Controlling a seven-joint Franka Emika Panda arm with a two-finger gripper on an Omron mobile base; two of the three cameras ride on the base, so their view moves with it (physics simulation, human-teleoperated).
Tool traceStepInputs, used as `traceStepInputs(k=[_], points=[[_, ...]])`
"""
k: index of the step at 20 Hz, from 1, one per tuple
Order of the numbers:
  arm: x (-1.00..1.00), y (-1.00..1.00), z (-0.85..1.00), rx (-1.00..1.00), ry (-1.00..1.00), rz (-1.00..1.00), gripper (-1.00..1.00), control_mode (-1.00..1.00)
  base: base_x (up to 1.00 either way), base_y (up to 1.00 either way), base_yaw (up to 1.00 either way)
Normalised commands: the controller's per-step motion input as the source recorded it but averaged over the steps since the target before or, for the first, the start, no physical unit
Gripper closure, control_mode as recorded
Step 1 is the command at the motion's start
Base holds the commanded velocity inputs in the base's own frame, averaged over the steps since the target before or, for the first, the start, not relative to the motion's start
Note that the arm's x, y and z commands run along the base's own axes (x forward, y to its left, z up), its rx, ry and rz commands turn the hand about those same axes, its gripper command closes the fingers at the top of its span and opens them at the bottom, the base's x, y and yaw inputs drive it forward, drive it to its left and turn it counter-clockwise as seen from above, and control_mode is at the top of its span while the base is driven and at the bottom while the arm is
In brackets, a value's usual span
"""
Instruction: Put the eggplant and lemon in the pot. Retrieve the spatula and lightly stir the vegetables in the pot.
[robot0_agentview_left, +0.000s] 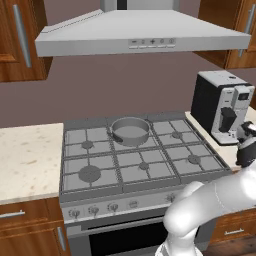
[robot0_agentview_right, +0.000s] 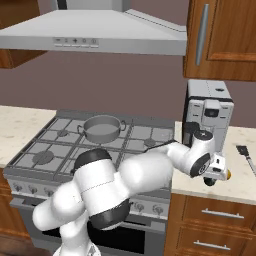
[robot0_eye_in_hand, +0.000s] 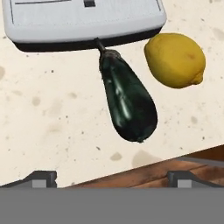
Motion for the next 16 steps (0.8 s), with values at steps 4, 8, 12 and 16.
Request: traceStepInputs(k=[4,8,12,16], points=[[0.0,-0.11,0.0,0.02,0.0,0.0,-1.0,-1.0,0.0,0.0,0.0],[0.06,-0.14,0.0,0.01,0.0,0.0,-1.0,-1.0,0.0,0.0,0.0],[0.35,-0.15,0.0,0.04,0.0,0.0,-1.0,-1.0,0.0,0.0,0.0],[0.32,-0.19,0.0,0.04,0.0,0.01,-1.0,-1.0,0.0,0.0,0.0]])
